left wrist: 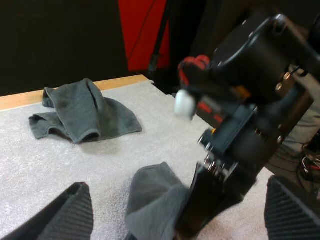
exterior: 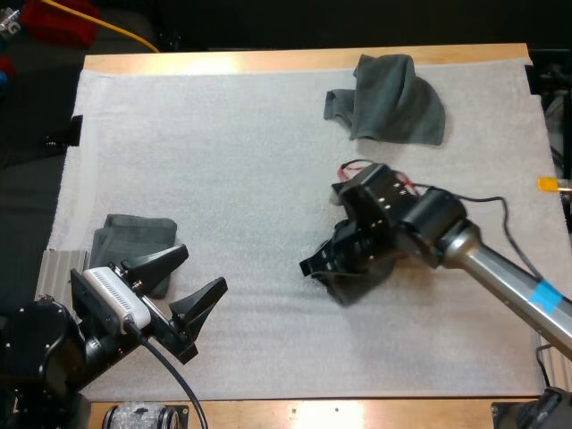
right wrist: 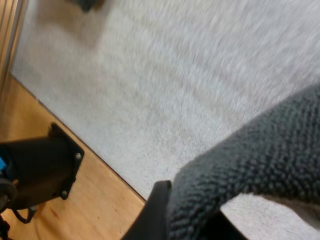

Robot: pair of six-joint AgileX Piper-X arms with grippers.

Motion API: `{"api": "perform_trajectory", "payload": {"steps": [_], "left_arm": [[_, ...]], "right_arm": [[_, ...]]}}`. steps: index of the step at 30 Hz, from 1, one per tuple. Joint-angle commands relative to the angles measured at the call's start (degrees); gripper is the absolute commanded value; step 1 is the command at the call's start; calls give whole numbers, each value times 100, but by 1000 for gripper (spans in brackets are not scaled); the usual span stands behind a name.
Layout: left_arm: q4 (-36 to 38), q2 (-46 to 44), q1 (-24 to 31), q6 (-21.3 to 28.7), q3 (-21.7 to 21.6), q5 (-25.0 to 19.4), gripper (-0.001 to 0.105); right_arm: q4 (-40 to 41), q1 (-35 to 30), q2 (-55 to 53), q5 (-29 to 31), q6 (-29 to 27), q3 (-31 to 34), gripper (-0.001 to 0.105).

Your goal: Pick towel from pile, fold and stack

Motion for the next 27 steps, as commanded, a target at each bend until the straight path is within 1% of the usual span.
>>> {"api": "perform_trajectory", "payload": {"steps": [1, 5, 10, 12, 15, 23, 27], "left_arm": [[-15, 15, -32, -49, -45, 77, 69], [-15, 15, -32, -49, -45, 77, 69], [-15, 15, -32, -49, -45, 77, 69], [-15, 15, -32, -49, -45, 77, 69], [-15, 15, -32, -49, -45, 77, 69], [-15, 15, -32, -49, -45, 77, 69], [-15, 15, -32, -49, -45, 77, 69]], "right_arm": [[-44, 79, 80, -65, -14, -15, 1], [-535, 259, 233, -60, 69, -15, 1], [-1712, 303, 300, -29, 701, -15, 1], [-2175, 303, 329, 162, 905, -15, 1], [-2659, 303, 428, 336, 1211, -34, 1], [-3918, 303, 953, 411, 1844, -34, 1], [-4685, 303, 1136, 805, 1918, -41, 2]]}}
